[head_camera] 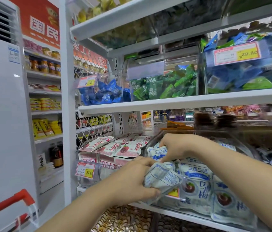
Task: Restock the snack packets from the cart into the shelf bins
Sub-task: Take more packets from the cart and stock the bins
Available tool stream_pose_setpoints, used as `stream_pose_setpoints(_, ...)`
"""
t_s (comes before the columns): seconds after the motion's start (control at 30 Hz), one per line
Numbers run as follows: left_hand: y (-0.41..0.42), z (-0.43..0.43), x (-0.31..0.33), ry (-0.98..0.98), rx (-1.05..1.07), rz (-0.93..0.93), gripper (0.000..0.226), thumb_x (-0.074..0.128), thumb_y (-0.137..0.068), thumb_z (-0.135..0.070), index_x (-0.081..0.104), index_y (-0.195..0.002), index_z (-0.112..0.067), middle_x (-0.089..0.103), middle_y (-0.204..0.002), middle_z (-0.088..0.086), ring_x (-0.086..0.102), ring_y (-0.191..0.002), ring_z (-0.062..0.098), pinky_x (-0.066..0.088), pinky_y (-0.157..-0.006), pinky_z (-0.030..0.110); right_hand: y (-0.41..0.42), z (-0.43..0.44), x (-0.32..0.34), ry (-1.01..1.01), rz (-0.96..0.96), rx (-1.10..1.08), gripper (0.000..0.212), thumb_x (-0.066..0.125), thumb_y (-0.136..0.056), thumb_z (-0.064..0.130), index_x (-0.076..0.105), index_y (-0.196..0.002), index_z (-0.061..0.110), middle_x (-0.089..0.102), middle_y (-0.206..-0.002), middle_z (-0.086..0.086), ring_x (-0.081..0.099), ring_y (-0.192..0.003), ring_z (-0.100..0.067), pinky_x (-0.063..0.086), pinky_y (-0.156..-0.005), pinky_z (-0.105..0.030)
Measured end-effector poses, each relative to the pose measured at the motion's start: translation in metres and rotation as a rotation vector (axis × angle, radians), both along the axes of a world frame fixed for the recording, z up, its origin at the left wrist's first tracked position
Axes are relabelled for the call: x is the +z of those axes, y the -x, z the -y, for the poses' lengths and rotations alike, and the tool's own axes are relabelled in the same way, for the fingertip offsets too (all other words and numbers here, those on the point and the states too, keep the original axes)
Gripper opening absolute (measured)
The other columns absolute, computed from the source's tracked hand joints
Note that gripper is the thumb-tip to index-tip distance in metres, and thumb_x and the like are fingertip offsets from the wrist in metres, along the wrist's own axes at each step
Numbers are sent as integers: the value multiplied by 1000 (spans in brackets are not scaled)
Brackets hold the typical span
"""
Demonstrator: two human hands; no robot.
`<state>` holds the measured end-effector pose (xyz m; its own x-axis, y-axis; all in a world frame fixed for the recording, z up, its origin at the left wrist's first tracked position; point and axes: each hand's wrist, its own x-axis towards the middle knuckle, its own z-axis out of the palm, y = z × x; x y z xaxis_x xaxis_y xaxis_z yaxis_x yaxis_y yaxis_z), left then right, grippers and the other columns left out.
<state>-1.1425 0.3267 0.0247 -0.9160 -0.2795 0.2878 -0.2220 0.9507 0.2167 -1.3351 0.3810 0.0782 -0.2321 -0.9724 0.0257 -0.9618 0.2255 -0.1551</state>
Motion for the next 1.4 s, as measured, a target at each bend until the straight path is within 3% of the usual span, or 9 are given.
stream_pose_setpoints(0.2, -4, 3, 3, -108, -3, -48, 46, 75, -86, -34, 55, -127, -32, 57, -119, -14, 56, -107, 0, 48, -93, 22, -4, -7, -5, -30, -95, 30, 44, 59, -98, 41, 61, -124, 6, 65, -100, -1, 46, -69, -9, 39, -73, -30)
stream_pose_setpoints(0.33, -14, 10, 12, -259, -25, -125, 37, 74, -87, -28, 62, -121, -35, 70, -110, -15, 67, -92, -3, 56, -81, 22, 0, -18, 0, -56, -28, 35, 31, 49, -101, 46, 56, -86, 19, 57, -91, 6, 48, -71, -9, 43, -70, -29)
stream_pose_setpoints(0.5, -18, 23, 23, -363, 33, -338, 18, 68, -94, -37, 68, -107, -50, 72, -90, -28, 65, -78, -10, 54, -79, 25, 5, -49, 10, 503, -13, 44, 10, 73, -88, 28, 68, -79, 28, 65, -75, 16, 62, -75, -4, 45, -62, -13)
stream_pose_setpoints(0.63, -9, 25, 30, -406, 111, -475, 15, 61, -96, -46, 65, -97, -60, 70, -77, 2, 53, -59, 10, 47, -64, 27, -4, -52, -3, 160, -24, 36, 14, 65, -94, 21, 74, -84, 25, 66, -75, 18, 63, -73, -3, 46, -66, -19)
stream_pose_setpoints(0.83, 3, 9, 37, -369, 108, -516, 24, 57, -101, -38, 61, -123, -46, 58, -46, -24, 44, -37, -5, 33, -42, 8, -4, -44, 5, 2, -5, -42, 37, 61, -92, 11, 55, -57, 21, 54, -47, 20, 48, -53, -2, 43, -59, -22)
stream_pose_setpoints(0.93, 6, 4, 36, -361, 96, -518, 27, 57, -100, -38, 60, -125, -47, 66, -62, -30, 51, -45, -13, 35, -46, 5, -8, -38, 0, -2, -94, -61, 37, 60, -88, 5, 49, -56, 20, 54, -64, 9, 51, -60, -12, 41, -58, -24)
stream_pose_setpoints(1.07, 10, 7, 32, -343, 86, -504, 18, 60, -98, -42, 61, -110, -55, 67, -97, -33, 60, -85, -19, 42, -63, 0, -5, -34, -19, 144, -142, -77, 43, 53, -82, 1, 31, -50, 21, 29, -50, 3, 28, -52, -20, 32, -57, -33)
stream_pose_setpoints(1.23, 20, 6, 29, -458, -19, -312, 21, 60, -98, -44, 58, -114, -57, 65, -109, -38, 59, -97, -22, 43, -74, 4, -2, -42, -39, 333, -105, -140, 29, 57, -88, 16, 58, -60, 23, 61, -61, 6, 60, -63, -17, 55, -64, -35)
stream_pose_setpoints(1.4, 24, 16, 34, -442, -22, -222, 25, 62, -95, -50, 57, -116, -63, 62, -124, -34, 56, -114, -15, 43, -97, 19, 1, -46, -43, 449, 16, -129, 32, 62, -94, 31, 66, -63, 22, 63, -56, 6, 58, -55, -13, 53, -62, -32)
